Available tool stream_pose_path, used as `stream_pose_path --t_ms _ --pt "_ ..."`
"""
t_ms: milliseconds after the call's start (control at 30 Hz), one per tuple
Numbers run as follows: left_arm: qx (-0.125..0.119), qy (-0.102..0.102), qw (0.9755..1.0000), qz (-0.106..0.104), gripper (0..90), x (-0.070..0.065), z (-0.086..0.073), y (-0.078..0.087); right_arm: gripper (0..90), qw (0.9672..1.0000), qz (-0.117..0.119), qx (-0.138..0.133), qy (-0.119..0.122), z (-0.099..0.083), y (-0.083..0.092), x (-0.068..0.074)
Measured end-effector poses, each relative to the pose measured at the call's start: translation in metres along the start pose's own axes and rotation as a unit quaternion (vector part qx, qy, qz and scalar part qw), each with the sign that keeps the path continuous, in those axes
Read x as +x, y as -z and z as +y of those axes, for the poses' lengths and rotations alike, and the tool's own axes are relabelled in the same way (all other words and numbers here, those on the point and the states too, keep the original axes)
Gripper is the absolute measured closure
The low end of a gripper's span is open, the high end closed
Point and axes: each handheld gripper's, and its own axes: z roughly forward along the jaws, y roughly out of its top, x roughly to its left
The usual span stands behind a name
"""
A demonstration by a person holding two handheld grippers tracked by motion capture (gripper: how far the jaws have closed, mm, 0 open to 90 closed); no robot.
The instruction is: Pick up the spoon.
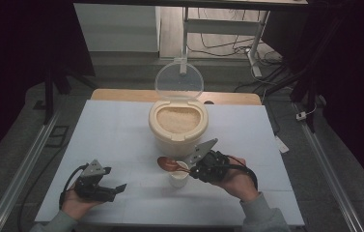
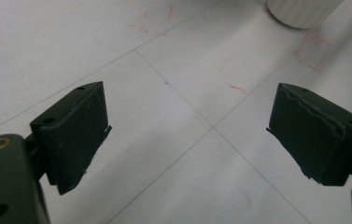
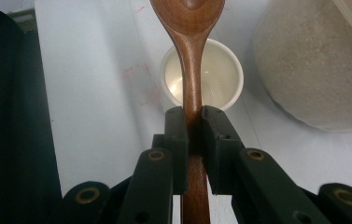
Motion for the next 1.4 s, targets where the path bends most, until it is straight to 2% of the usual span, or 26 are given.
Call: stream_pose_path --t_ms 233,400,567,667,867,1067,1200,1367,1400 --pt "-0.001 -0.007 1.0000 -0.001 11.8 -0.001 0.002 0.001 80.3 1.0000 -0.006 0.004 0.004 0.000 -0.001 0.001" --pt "-0.010 -0.013 0.9999 -0.002 11.9 -0.004 0.009 0.006 80.3 1.0000 -0.004 0.005 0.004 -0.001 -0.004 -0.001" --pt "-0.033 -0.035 0.9988 -0.010 12.4 -0.013 0.029 0.019 80.3 1.0000 -0.002 0.008 0.003 0.000 -0.007 -0.001" --pt "-0.039 -0.057 0.9973 -0.024 12.9 -0.021 0.044 0.025 80.3 0.9999 -0.004 0.008 0.006 0.001 -0.007 0.000" --pt "-0.030 -0.106 0.9924 -0.056 14.6 -0.041 0.074 0.025 80.3 0.9999 -0.004 0.004 0.013 0.003 -0.008 0.002" --pt "-0.010 -0.158 0.9835 -0.087 16.9 -0.067 0.108 0.017 80.3 0.9997 -0.006 0.006 0.024 0.007 -0.010 0.007" --pt "0.004 -0.182 0.9784 -0.098 17.9 -0.079 0.126 0.007 80.3 0.9995 -0.004 0.009 0.030 0.008 -0.013 0.009" --pt "0.024 -0.194 0.9748 -0.107 20.2 -0.084 0.141 -0.010 80.3 0.9993 -0.003 0.009 0.037 0.009 -0.016 0.012" --pt "0.032 -0.202 0.9726 -0.111 20.8 -0.087 0.145 -0.016 80.3 0.9991 -0.003 0.011 0.040 0.010 -0.016 0.012"
